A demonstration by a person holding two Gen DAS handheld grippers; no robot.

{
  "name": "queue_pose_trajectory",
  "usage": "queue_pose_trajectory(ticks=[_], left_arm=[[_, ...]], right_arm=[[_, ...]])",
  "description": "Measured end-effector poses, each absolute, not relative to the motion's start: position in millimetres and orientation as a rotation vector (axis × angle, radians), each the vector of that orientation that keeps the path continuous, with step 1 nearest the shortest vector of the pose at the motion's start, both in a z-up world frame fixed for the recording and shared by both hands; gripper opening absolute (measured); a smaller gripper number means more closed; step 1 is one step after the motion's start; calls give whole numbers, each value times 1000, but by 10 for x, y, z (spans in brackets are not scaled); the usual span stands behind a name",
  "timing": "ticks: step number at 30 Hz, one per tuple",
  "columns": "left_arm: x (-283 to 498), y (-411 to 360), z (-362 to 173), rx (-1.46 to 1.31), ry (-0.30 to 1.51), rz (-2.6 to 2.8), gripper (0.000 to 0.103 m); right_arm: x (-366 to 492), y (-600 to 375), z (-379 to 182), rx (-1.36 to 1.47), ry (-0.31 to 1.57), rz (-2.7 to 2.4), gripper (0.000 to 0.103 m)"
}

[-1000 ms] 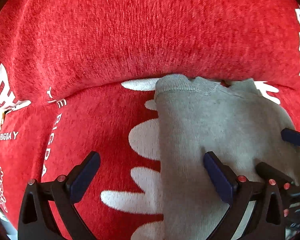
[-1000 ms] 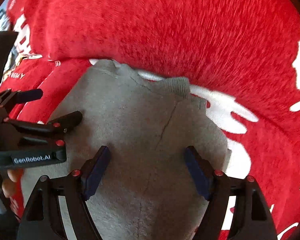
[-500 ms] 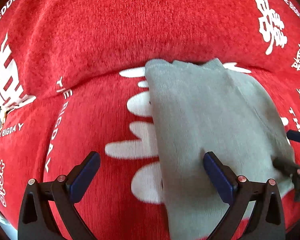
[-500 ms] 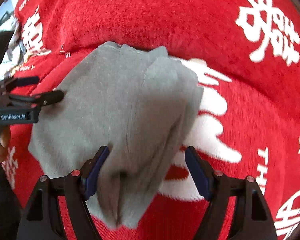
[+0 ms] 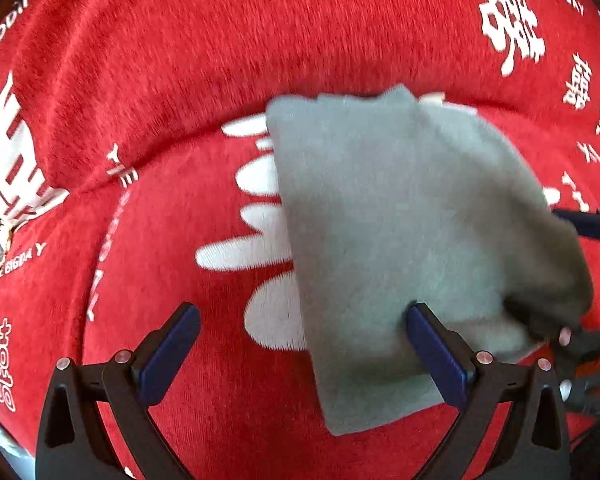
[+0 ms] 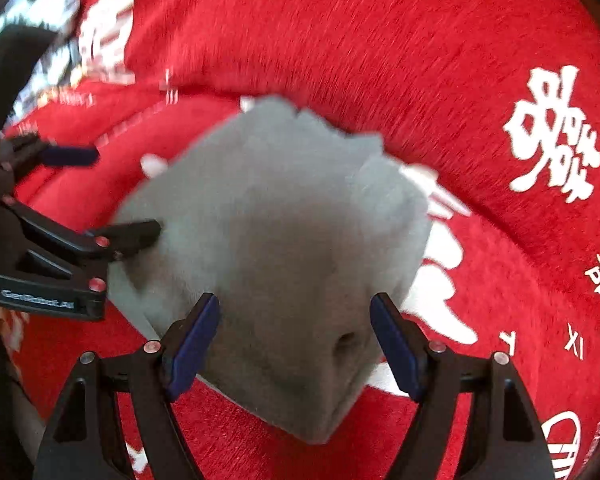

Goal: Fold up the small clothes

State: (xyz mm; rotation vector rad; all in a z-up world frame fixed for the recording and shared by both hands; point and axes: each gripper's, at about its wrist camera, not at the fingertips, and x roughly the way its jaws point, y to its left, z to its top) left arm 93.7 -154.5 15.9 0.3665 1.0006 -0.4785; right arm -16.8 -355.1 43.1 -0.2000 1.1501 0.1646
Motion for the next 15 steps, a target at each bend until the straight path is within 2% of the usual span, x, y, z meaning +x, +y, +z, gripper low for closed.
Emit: queue_pose_trajectory(ticks=[9,15], left_arm=[[857,-1392,214,377,1007,-511,103],[851,-1324,436,374,954,-556,103]], right_arm=[[-491,-4241,392,-2,1211,108,81],[-636,-4443,623,25,1157,61,81]])
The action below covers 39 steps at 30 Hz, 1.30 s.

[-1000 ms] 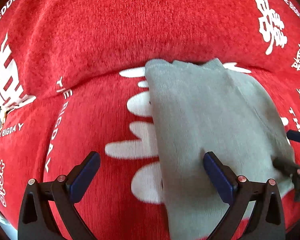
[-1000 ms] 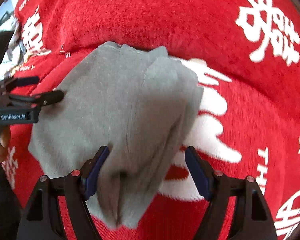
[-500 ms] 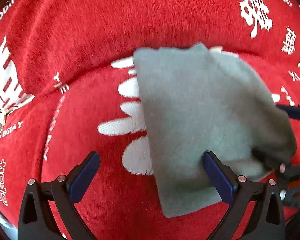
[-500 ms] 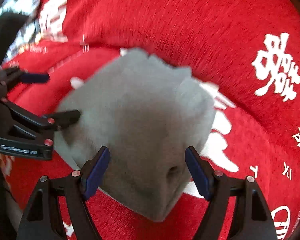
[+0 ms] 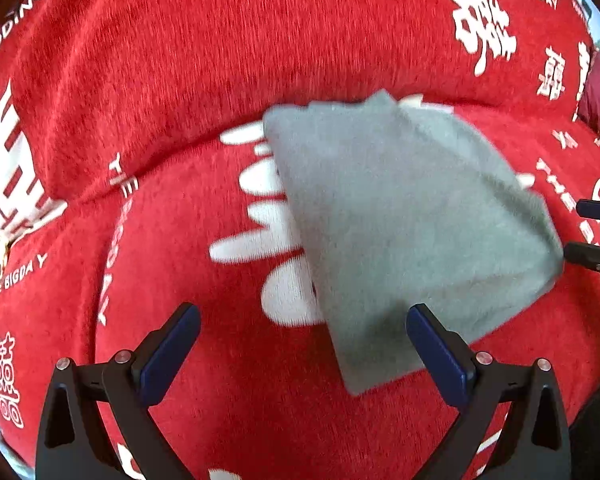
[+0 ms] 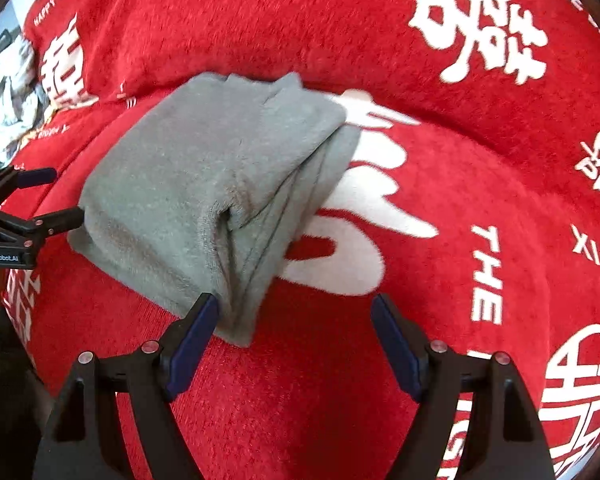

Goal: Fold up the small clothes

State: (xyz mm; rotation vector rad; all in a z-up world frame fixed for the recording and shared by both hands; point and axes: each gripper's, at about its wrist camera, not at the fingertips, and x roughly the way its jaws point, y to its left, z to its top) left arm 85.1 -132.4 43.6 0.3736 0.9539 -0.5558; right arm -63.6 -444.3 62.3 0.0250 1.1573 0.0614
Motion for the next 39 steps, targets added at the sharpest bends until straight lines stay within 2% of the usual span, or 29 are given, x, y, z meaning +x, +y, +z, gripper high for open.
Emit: queue_pose_trajectory(ticks=[6,10,16,20,22,23,25,26,27,29,39], left_arm=[[1211,-1511,467,295,958,-504,103],[1497,-1526,174,207,1127,-500,103],[1721,-1558,29,40,1240,-561,103],[1802,-1722,-124,-52,1322,-610,103],[1797,-1767,-136,-74,1317,-618,98],[1778,-1792,-125,-80,1309,-638,82],[1713,-1826,-55,-45,1278,-645,69],[1685,-1831,-19,-25,1262,-657,58],[1659,-1824,30,-6,1243,-666,48],[1639,-1798,104,5,1228,-678,40],[1281,-1469,653,63,1130,-707,37]], right_arm=[[-308,-4140,704,15,1076,76,81],[-82,-3901,347,-35,1174,103,81],[-26,-4609,147,475,1165,44,83],[160,-4622,-95,558,1219,78,85],[244,-4497,-83,508,1204,79,92],[287,-4424,-87,498,1199,84,92],[319,-4279,-66,484,1181,138,85],[346,-4179,-23,413,1168,142,74],[360,-4123,17,371,1156,149,57],[350,-4083,126,353,1124,147,42],[42,-3765,673,257,1043,179,38]])
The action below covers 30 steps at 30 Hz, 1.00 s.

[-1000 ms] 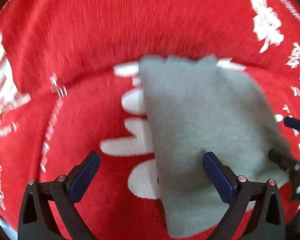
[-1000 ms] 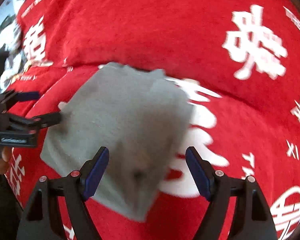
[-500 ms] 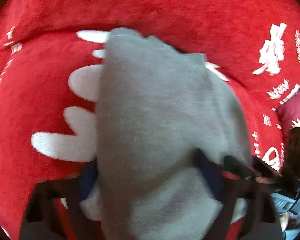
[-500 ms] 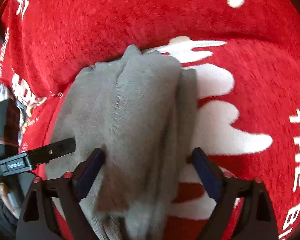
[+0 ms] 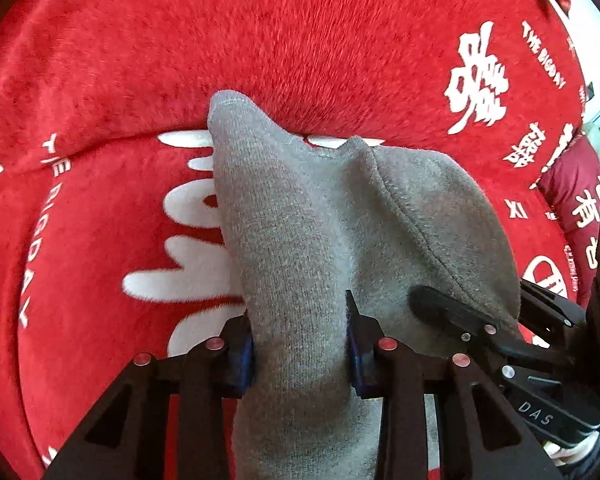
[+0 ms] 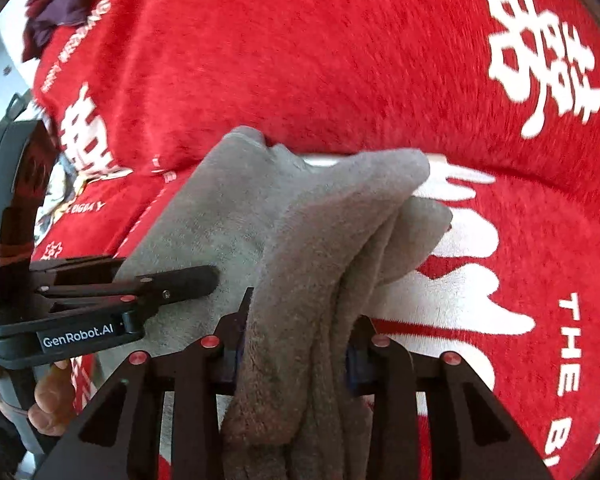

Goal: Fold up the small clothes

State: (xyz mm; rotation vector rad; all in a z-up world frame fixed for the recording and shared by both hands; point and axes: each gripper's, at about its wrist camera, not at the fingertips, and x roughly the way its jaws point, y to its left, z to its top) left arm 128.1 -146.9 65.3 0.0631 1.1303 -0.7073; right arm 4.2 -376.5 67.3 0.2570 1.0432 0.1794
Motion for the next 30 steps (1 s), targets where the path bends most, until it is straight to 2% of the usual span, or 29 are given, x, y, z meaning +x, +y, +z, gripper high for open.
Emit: queue_pose_trajectory(ticks=[10,14,18,19,21,22,23,24,26,30], left_arm=[[594,-682,1028,62,1058,-703,37],[358,-397,916,70,1064,-696,37],[246,-283,516,100,1101,-677,38],[248,-266,396,99,1129,-667,39],[237,-157,193,85,1148,-637,62],[222,-87,181,63,1129,-630,64],[203,-15,184,42,1122,-626,68],[199,28,202,36,1126,-619,75],[197,135,245,28,1125,-587,80],[190,312,426,7,1084,-523,80]], right_arm=[[-687,-3218,1254,168,959,243,38],[-999,-2980,1241,139,950,255,38],[-1228,-2795,927,104,975,239,38],[-1262,-2778,802,107,995,233,38],[-1301,-2761,526,111,1061,201,42],[-1325,-2763,439,110,1085,189,46],[-1348,-2815,403,143,1096,190,57],[-1356,-2889,408,185,1098,190,62],[-1362,-3064,456,241,1129,171,66],[-1431,-3313,658,274,1108,110,70]])
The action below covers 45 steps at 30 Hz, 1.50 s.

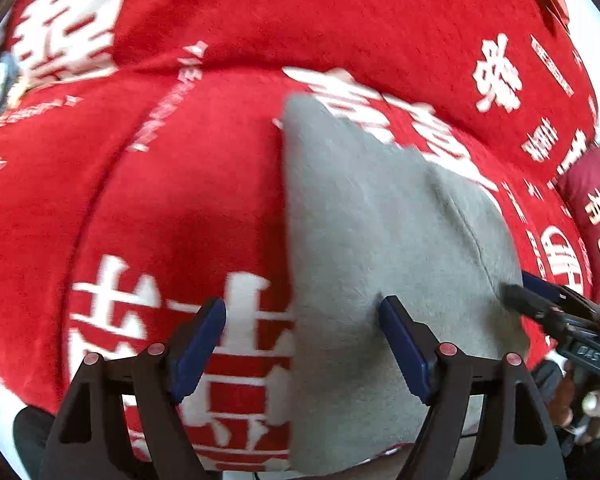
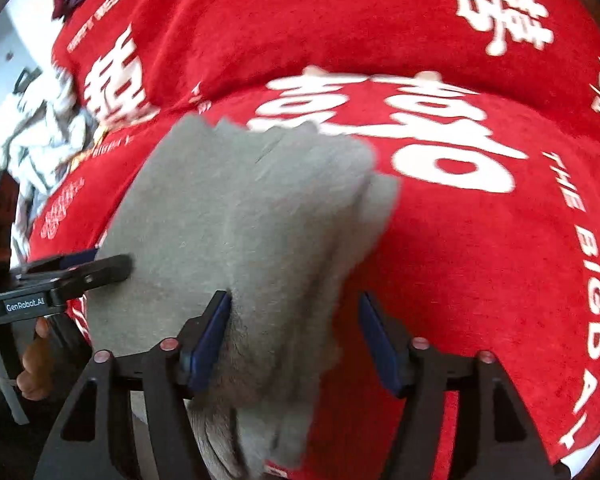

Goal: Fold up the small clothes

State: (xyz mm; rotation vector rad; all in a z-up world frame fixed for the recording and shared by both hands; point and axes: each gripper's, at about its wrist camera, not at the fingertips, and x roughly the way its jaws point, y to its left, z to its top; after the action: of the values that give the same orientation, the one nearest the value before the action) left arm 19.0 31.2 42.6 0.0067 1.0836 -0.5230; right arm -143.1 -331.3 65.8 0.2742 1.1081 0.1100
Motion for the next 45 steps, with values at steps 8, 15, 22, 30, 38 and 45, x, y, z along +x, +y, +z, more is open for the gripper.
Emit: queue_pose_trajectory(ticks=[8,15,22,30,38,45], left_arm=[[314,-59,399,237,987,-354,80],[411,215,174,141,1047,-346,103],[698,-23,400,135,1006,-398,103],[1045,-335,-82,210,1122,-372,103],[1048,-277,-42,210,1119,-366,103],[870,-140,97,224,1075,-380,103]], right_arm=[[-1228,-2757,1073,54,999,255,70],[-1269,-2698,524,41,1090,271,70],[-1005,-2600,856,-32,1052,258,74],[-364,-2799,343,-37,1231,211,78],[-232,-2889,364,26,1253,133,80],[-706,-2453,718,-99,1122,248,80]])
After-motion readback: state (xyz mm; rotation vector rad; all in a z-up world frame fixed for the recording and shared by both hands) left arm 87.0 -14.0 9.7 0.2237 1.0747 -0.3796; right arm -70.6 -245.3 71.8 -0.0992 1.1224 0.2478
